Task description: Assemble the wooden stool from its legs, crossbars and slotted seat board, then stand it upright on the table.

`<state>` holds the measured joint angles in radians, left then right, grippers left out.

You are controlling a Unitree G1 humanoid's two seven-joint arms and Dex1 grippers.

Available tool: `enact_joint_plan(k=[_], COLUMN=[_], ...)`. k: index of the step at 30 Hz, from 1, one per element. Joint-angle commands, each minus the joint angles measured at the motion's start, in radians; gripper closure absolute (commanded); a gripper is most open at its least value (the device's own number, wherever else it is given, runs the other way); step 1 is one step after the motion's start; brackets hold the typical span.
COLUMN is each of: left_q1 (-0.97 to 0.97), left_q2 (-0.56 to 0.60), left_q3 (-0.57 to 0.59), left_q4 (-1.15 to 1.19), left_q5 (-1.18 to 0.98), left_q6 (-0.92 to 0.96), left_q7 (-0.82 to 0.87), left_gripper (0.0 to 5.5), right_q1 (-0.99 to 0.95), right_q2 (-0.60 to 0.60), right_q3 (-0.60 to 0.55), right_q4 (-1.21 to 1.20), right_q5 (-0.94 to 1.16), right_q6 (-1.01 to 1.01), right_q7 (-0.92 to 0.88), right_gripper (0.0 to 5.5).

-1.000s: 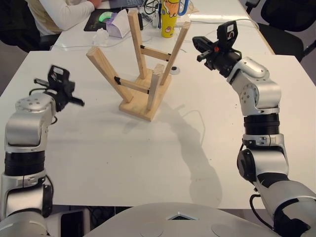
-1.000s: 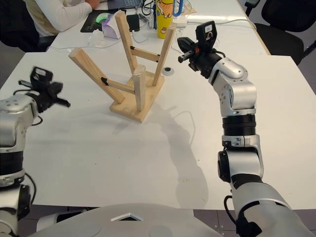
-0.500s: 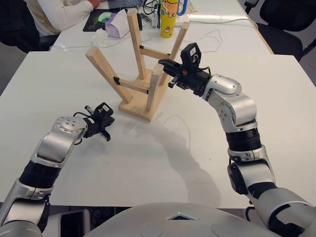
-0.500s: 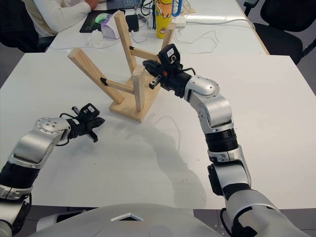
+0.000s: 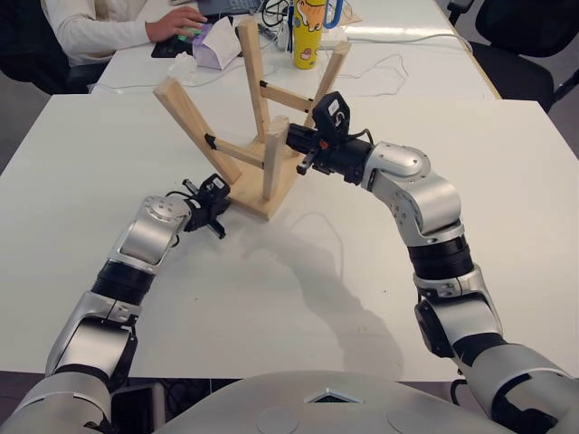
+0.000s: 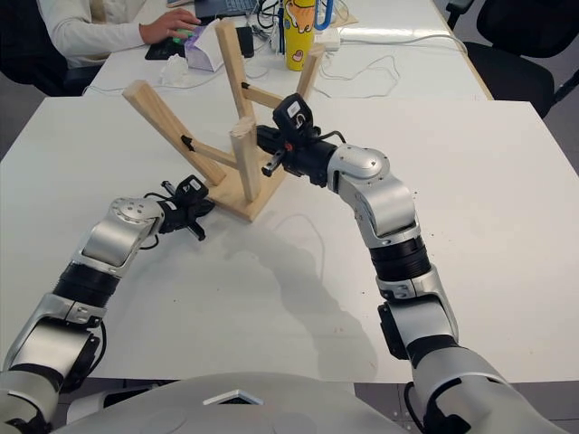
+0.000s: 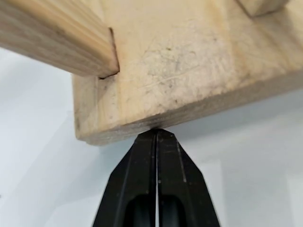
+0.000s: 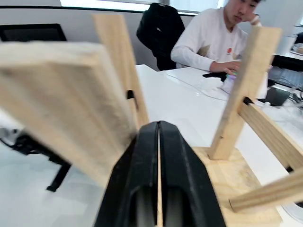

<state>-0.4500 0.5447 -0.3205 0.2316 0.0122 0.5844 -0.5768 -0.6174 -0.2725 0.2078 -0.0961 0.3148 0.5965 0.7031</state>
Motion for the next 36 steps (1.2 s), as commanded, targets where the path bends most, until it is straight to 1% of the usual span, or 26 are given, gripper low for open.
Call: enact_joint_plan(k=[1,5,7,11,12,14,16,19,20,22,23,25,26,28,29,31,34,36], left_q1=[-0.035,-0.073,-0.077,-0.066,-0.063,-0.056,-0.052,-0.041,-0.037,-0.029,-0.022,0.004,0.023,0.073,0.104,0.166,0.245,0.284], left_q2=[-0.035,-0.072,-0.079,-0.075,-0.075,-0.077,-0.079,-0.078,-0.078,-0.081,-0.084,-0.09,-0.093,-0.094,-0.093,-0.09,-0.089,-0.092], left_q3=[-0.008,0.001,0.006,0.024,0.03,0.04,0.049,0.058,0.06,0.066,0.073,0.093,0.106,0.132,0.144,0.157,0.158,0.146], left_q4=[0.074,0.117,0.126,0.141,0.146,0.154,0.155,0.15,0.148,0.139,0.126,0.086,0.062,0.007,-0.026,-0.102,-0.225,-0.282], left_q5=[0.039,0.057,0.063,0.071,0.073,0.077,0.078,0.078,0.078,0.076,0.071,0.057,0.049,0.038,0.035,0.031,0.015,0.014], left_q6=[-0.048,-0.102,-0.114,-0.131,-0.134,-0.138,-0.139,-0.138,-0.137,-0.135,-0.128,-0.102,-0.084,-0.044,-0.023,0.025,0.105,0.154], left_q7=[0.008,0.011,0.009,0.015,0.018,0.023,0.025,0.027,0.029,0.033,0.035,0.039,0.045,0.061,0.07,0.079,0.077,0.08], left_gripper=[5.5,5.5,5.5,5.5,5.5,5.5,5.5,5.5,5.5,5.5,5.5,5.5,5.5,5.5,5.5,5.5,5.5,5.5], right_q1=[0.022,0.024,0.021,-0.003,-0.014,-0.064,-0.144,-0.292,-0.342,-0.406,-0.42,-0.386,-0.331,-0.195,-0.12,0.033,0.189,0.235], right_q2=[-0.019,-0.029,-0.022,0.0,0.015,0.071,0.121,0.136,0.128,0.089,0.037,-0.1,-0.176,-0.26,-0.275,-0.274,-0.26,-0.233], right_q3=[0.028,0.042,0.025,-0.088,-0.13,-0.259,-0.401,-0.577,-0.624,-0.677,-0.672,-0.577,-0.481,-0.318,-0.256,-0.175,-0.099,-0.076], right_q4=[-0.134,-0.181,-0.185,-0.198,-0.207,-0.214,-0.218,-0.201,-0.174,-0.104,-0.044,0.116,0.187,0.279,0.315,0.375,0.444,0.483], right_q5=[0.118,0.157,0.174,0.279,0.323,0.457,0.625,0.858,0.886,0.818,0.718,0.449,0.296,0.101,0.045,-0.026,-0.106,-0.136], right_q6=[0.054,0.089,0.107,0.17,0.186,0.21,0.188,0.122,0.091,0.028,0.004,-0.033,-0.065,-0.113,-0.137,-0.19,-0.257,-0.279], right_q7=[0.129,0.154,0.138,0.086,0.064,-0.023,-0.142,-0.342,-0.414,-0.549,-0.599,-0.652,-0.639,-0.566,-0.516,-0.444,-0.389,-0.371], right_gripper=[5.47,5.47,5.47,5.47,5.47,5.47,5.47,5.47,5.47,5.47,5.47,5.47,5.47,5.47,5.47,5.47,5.47,5.47])
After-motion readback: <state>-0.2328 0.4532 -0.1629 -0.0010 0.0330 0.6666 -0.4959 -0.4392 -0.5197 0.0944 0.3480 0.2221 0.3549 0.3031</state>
